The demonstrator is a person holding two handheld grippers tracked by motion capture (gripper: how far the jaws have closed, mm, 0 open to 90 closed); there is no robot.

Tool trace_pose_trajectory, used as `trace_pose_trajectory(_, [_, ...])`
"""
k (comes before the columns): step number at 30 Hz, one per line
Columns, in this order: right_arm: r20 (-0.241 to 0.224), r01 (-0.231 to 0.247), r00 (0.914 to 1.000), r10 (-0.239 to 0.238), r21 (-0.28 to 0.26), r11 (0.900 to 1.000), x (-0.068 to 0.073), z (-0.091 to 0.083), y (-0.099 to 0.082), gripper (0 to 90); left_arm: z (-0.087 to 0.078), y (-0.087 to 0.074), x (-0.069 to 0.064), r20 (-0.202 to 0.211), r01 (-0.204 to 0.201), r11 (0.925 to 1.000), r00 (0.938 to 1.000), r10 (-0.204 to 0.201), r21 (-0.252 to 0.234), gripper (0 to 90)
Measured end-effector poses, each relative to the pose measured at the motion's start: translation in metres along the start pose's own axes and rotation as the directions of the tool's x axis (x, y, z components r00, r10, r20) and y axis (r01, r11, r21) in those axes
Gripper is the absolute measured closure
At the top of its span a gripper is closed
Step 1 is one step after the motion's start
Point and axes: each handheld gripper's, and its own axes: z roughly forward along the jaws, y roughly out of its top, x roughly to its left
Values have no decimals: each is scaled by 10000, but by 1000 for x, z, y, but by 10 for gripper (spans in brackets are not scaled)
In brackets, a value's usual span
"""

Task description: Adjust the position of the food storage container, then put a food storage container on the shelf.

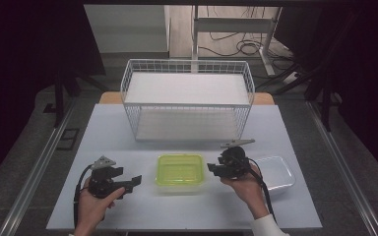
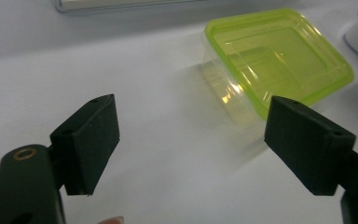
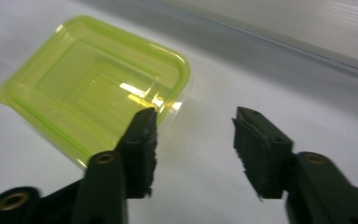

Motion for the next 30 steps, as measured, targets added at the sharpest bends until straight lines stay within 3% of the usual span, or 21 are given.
trace_pose_trajectory(4, [-235,-235,9995,229,-232,9995,-2,-3,-1,354,4,3,0,464,203,9997,9987,-208,105,209])
trace_pose_trajectory(7, [-766,-555,9956,532,-277,9981,-4,-7,-1,327,7,5,1,959,595,9979,9935,-617,259,214])
trace_pose_trajectory(13, [-1460,-1023,9843,990,-149,9946,-9,-6,-4,309,9,8,4,1201,955,9950,9879,-982,275,219])
trace_pose_trajectory(25, [-1623,-1105,9807,1092,15,9939,-7,-1,-6,300,20,11,3,1232,1028,9926,9863,-1102,647,236])
trace_pose_trajectory(29, [-1711,-1136,9784,1162,252,9932,-5,7,-8,309,27,12,3,1365,1114,9906,9832,-1214,790,250])
trace_pose_trajectory(30, [-1724,-1143,9780,1175,284,9930,-4,9,-9,313,32,13,4,1486,1223,9883,9797,-1348,907,257])
